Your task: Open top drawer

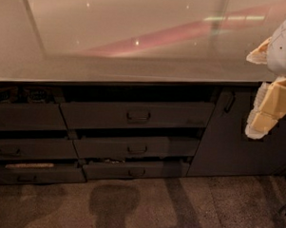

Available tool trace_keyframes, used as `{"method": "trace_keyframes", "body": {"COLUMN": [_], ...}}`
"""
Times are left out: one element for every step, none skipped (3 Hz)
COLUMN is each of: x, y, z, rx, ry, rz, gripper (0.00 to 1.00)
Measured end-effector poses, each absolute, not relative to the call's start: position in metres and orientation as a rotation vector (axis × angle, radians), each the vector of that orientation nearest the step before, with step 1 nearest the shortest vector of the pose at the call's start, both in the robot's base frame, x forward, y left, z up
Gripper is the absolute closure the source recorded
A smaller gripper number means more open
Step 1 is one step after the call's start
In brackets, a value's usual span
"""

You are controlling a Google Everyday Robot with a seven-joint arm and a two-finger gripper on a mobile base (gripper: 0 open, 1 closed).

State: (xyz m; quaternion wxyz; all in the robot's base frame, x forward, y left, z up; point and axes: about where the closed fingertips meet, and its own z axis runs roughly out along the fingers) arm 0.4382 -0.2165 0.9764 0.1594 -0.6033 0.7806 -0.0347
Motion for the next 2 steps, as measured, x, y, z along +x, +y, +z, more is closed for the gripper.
{"method": "trace_keyframes", "body": {"x": [0.438,0.466], "y": [-0.217,-0.195], "z": [0.976,0.957], "rx": [-1.724,-1.777], "ry": [2.231,2.239], "rz": [-0.099,-0.085], "gripper": [0.00,0.00]}}
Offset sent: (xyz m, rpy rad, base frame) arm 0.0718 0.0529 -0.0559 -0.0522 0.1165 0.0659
